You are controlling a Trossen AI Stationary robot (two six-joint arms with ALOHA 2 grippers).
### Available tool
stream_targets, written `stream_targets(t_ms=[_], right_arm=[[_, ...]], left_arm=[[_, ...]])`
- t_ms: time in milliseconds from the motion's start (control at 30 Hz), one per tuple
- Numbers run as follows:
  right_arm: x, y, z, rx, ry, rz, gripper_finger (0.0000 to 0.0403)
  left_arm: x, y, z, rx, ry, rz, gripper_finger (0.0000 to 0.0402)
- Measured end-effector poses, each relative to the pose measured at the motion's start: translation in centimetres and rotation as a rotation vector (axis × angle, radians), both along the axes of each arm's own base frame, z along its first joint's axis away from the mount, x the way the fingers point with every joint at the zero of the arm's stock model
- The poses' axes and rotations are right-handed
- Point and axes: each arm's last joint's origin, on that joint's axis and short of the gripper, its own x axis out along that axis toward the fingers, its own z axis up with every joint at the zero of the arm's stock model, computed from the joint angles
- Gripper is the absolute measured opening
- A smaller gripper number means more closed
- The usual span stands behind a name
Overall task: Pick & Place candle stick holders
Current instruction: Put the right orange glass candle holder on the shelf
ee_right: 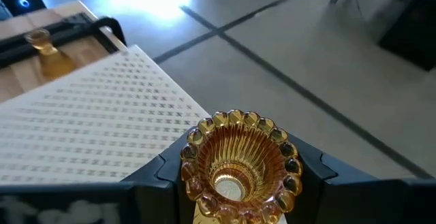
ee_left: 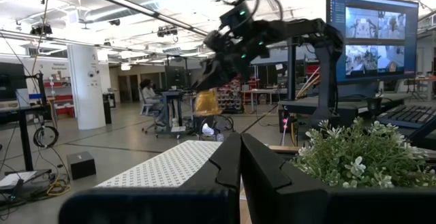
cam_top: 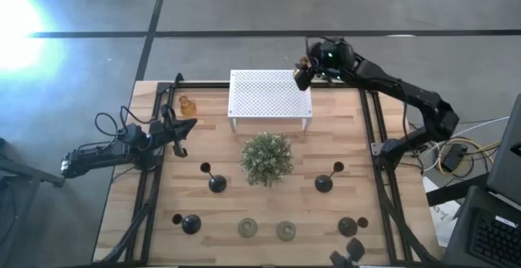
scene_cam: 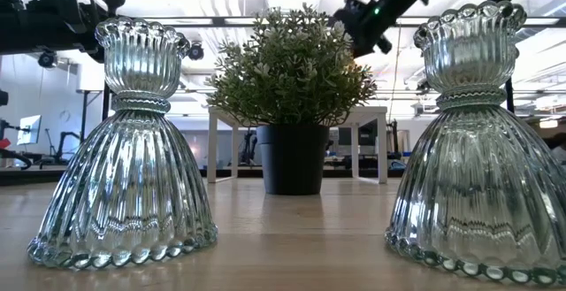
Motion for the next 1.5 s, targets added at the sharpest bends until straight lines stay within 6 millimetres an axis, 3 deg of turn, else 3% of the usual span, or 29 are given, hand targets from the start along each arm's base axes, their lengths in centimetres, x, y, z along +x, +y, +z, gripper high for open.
stream_targets(t_ms=[233, 633, 1500], right_arm=[[0.9, -2.5, -2.4, 0.038, 0.062, -0.01, 0.0144], [2.9, -4.5, -5.6, 0.026, 0.093, 0.019, 0.0144], [1.9, -4.5, -7.3, 0.084, 0.101, -0.027, 0.0144]], left_arm=[[0.0, 0.0, 0.0, 0.0, 0.0, 0.0, 0.0014], [0.0, 0.0, 0.0, 0.0, 0.0, 0.0, 0.0014], [0.0, 0.0, 0.0, 0.0, 0.0, -0.001, 0.0014]])
